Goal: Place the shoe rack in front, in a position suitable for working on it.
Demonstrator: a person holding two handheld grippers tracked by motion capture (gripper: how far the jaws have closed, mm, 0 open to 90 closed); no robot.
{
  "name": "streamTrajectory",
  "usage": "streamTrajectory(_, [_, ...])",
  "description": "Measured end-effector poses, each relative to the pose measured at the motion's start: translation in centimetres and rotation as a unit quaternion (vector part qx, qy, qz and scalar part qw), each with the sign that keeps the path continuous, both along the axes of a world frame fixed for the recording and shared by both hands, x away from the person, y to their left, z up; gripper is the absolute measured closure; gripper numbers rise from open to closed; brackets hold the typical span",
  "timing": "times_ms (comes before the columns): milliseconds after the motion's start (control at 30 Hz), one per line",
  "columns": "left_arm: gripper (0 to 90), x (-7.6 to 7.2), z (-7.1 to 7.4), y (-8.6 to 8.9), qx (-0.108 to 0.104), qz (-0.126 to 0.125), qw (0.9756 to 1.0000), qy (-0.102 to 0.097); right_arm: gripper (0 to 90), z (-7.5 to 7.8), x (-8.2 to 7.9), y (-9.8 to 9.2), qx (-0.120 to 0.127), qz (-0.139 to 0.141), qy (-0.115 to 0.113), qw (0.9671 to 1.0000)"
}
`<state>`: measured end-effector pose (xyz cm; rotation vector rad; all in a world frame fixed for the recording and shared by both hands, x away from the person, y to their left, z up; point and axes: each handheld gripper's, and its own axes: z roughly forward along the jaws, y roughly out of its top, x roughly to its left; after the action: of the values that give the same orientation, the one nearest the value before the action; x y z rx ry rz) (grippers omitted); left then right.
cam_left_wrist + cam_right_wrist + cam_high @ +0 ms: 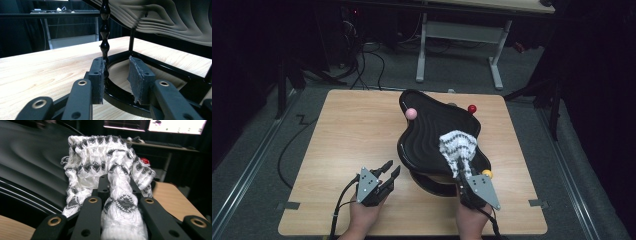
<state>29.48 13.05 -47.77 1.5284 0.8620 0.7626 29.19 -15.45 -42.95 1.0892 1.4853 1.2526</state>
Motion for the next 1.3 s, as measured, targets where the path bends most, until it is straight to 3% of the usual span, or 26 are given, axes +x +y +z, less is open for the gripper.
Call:
streamTrajectory(200, [65.2, 0.0, 0.1, 0.2, -0.003, 0.001, 1.0000, -0.001, 78.9, 1.9, -0.8, 3.6, -0.004, 0.045, -0.024, 0.9987])
streamTrajectory(367, [65.7, 0.0, 0.1, 0.3, -0.007, 0.003, 1.0000, -0.001, 78.7, 3.5, -1.8, 6.3, -0.005, 0.082, -0.048, 0.9955])
streamTrajectory(500, [65.8, 0.0, 0.2, 0.3, -0.008, 0.002, 1.0000, -0.002, 78.6, 4.6, -2.5, 7.6, -0.003, 0.103, -0.064, 0.9925])
streamTrajectory(633, [65.8, 0.0, 0.2, 0.4, -0.007, 0.003, 1.0000, -0.001, 78.8, 4.5, -2.6, 8.1, -0.009, 0.108, -0.062, 0.9922])
streamTrajectory(800, [66.1, 0.0, 0.2, 0.5, -0.007, 0.004, 1.0000, -0.001, 78.9, 3.2, -2.1, 6.6, -0.014, 0.089, -0.049, 0.9948])
streamTrajectory(1033, [66.5, 0.0, 0.2, 0.4, -0.007, 0.005, 1.0000, 0.000, 78.9, 1.3, -2.0, 2.7, -0.018, 0.045, -0.021, 0.9986])
streamTrajectory(1300, [67.9, 0.0, 0.6, 0.4, -0.013, 0.008, 0.9999, -0.003, 79.1, -0.9, -2.5, -1.9, -0.036, -0.005, 0.005, 0.9993])
